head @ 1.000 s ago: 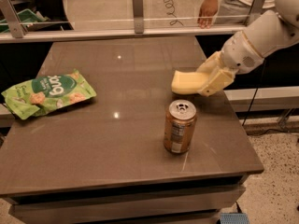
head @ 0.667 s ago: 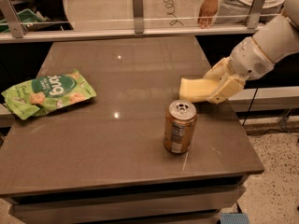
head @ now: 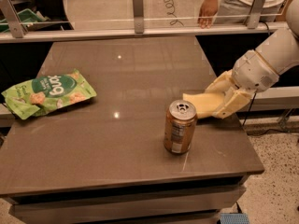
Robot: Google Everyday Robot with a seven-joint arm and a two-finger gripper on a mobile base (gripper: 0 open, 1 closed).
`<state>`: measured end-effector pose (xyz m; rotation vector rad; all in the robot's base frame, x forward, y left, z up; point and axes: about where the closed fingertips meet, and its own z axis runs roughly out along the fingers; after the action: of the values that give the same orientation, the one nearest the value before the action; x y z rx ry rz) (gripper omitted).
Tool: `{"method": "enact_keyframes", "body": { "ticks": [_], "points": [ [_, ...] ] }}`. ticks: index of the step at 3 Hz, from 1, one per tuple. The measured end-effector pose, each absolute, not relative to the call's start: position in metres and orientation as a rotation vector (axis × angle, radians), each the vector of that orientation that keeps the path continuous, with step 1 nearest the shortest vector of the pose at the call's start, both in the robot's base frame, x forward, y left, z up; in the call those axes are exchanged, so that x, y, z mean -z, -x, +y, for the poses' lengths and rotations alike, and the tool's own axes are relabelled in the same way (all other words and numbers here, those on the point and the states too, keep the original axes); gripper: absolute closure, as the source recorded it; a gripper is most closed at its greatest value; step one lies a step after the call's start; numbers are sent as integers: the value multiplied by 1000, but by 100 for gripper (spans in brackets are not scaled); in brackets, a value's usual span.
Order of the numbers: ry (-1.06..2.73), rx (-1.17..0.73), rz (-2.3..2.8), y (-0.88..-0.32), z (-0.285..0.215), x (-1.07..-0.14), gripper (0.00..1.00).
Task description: Move sponge near orange can
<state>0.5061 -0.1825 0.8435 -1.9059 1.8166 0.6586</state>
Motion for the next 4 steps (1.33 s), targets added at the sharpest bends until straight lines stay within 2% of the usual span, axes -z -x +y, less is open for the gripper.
{"method": "enact_keyframes", "body": {
  "ticks": [2, 3, 4],
  "points": [
    [2058, -747, 1646, -480, -160, -846, 100],
    [2107, -764, 1588, -476, -152, -847, 83],
    [2135, -758, 1558, -475, -148, -848, 61]
  ]
}}
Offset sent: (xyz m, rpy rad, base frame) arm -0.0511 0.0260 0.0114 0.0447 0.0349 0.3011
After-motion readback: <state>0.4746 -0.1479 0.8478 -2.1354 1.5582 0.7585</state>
